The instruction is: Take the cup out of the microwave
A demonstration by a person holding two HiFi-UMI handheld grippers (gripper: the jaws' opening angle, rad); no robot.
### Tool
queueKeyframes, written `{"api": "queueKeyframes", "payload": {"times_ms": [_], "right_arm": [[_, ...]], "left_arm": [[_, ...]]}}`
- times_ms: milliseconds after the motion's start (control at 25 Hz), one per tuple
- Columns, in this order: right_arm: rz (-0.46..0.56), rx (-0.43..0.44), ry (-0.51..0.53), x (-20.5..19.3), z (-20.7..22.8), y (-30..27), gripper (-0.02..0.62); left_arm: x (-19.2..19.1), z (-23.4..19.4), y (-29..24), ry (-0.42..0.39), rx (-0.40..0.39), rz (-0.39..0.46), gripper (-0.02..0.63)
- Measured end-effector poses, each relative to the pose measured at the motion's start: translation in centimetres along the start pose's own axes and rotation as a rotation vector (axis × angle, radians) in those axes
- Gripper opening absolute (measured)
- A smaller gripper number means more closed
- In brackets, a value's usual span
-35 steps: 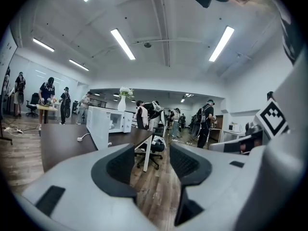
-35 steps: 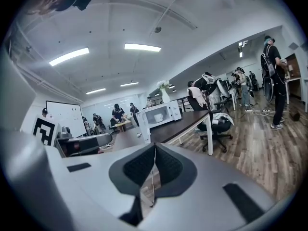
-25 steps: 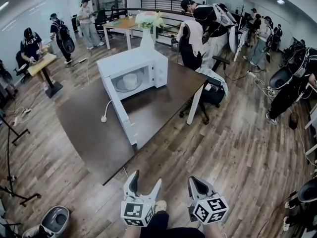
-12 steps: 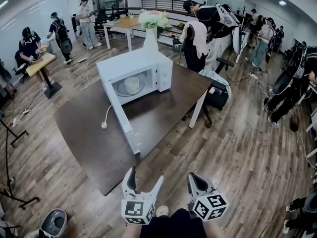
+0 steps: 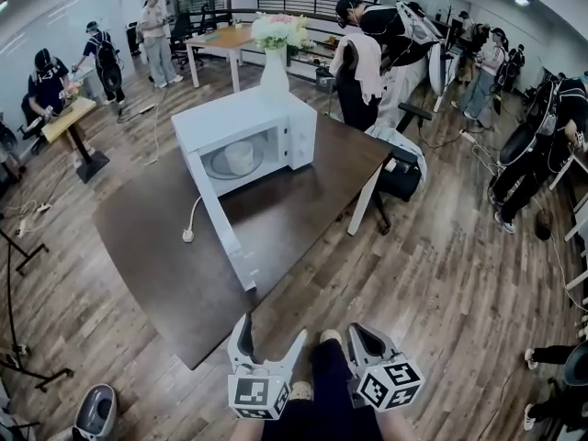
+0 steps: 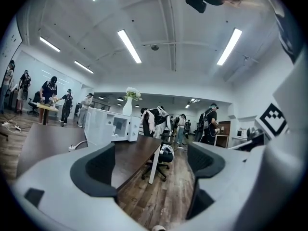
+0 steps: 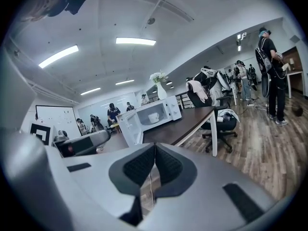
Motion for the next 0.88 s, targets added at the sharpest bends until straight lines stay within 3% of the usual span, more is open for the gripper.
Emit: {"api": "queueKeyframes", "payload": {"times_ms": [280,880], "right_arm": [[-0.009,0.01,-0.007,0.9,1.3,-1.8,-0.006],[-0.038,0.054,-0.002,7.1,6.2,-9.3,-0.005]], "left_arm": [[-0.3,0.3,-2.6,-0.019,0.0,-0.024,0.44],[1.1,0.1,-12.6,-0.037,0.016,-0.055,0.44]]}}
Point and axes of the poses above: the fingertips, and each gripper's own axes: y backward along the fingers, z to its right, x out of its top, the point moved 4 cm from there along y, backward along the fingers, and after that the axes turned 11 degrees about -y, right-handed, at the moved point
